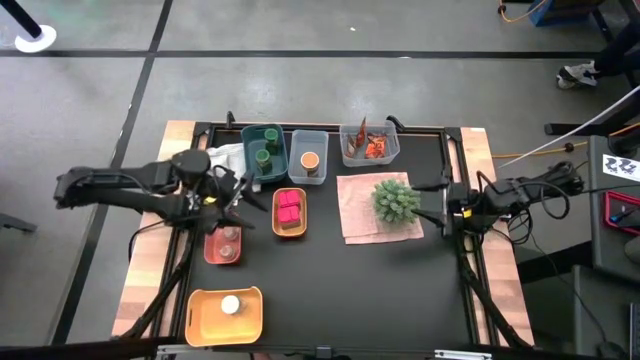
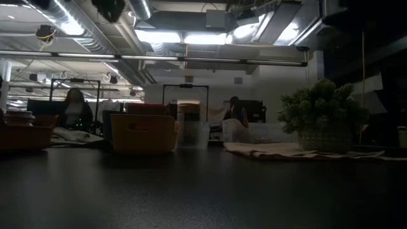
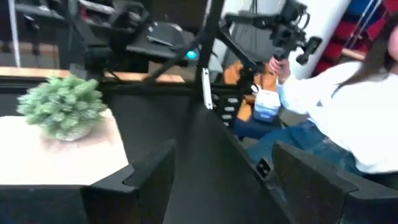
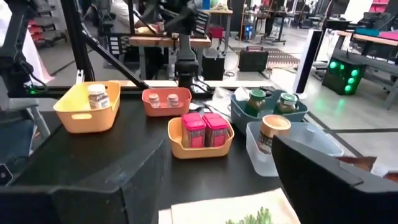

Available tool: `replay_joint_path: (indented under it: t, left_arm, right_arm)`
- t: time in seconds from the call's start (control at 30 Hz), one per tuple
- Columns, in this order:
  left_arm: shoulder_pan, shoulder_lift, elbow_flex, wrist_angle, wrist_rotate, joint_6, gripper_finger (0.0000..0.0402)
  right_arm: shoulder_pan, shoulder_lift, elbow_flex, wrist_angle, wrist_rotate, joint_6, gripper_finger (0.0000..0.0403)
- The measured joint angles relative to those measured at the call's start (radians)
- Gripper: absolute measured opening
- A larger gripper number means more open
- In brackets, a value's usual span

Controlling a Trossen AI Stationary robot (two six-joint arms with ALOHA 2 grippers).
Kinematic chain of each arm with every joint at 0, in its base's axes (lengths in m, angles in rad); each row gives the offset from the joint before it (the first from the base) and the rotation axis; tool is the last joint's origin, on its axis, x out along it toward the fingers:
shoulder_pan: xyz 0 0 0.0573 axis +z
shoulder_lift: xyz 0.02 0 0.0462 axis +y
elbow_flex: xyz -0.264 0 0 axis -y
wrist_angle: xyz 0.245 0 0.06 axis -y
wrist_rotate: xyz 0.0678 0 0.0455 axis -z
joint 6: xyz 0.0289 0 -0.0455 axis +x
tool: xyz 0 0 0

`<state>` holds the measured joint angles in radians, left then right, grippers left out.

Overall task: Sort spices by type
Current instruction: Return to Home Position

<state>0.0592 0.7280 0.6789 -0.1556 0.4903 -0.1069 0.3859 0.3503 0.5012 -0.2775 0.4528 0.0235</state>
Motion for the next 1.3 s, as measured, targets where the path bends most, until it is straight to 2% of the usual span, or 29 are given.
replay_joint_path:
  t: [0.13, 0.33, 0.5, 0.8, 1.03, 1.13, 1.3]
  left_arm:
    - [0.117, -0.045, -0.134, 0.137, 0.068, -0.001, 0.0249]
    - [0.269, -0.099, -0.297, 0.297, 0.233, -0.062, 0.0249]
    - [0.313, -0.123, -0.421, 0.468, 0.243, -0.093, 0.0249]
    - [0.317, -0.132, -0.614, 0.796, 0.239, -0.149, 0.0249]
    - [0.324, -0.157, -0.670, 0.892, 0.248, -0.121, 0.0249]
    - [0.352, -0.202, -0.670, 0.893, 0.302, -0.128, 0.0249]
    - [0.440, -0.317, -0.670, 0.889, 0.495, -0.211, 0.0249]
  right_arm:
    - [0.000, -0.077, -0.057, -0.006, 0.000, 0.024, 0.0289]
    - [0.000, -0.222, -0.145, -0.065, 0.009, 0.091, 0.0289]
    - [0.000, -0.345, -0.233, -0.064, 0.034, 0.134, 0.0289]
    - [0.000, -0.348, -0.284, -0.060, 0.029, 0.164, 0.0289]
    - [0.000, -0.348, -0.282, -0.055, 0.027, 0.164, 0.0289]
    - [0.000, -0.348, -0.282, -0.062, 0.027, 0.173, 0.0289]
    - [0.000, -0.348, -0.282, -0.062, 0.027, 0.175, 0.0289]
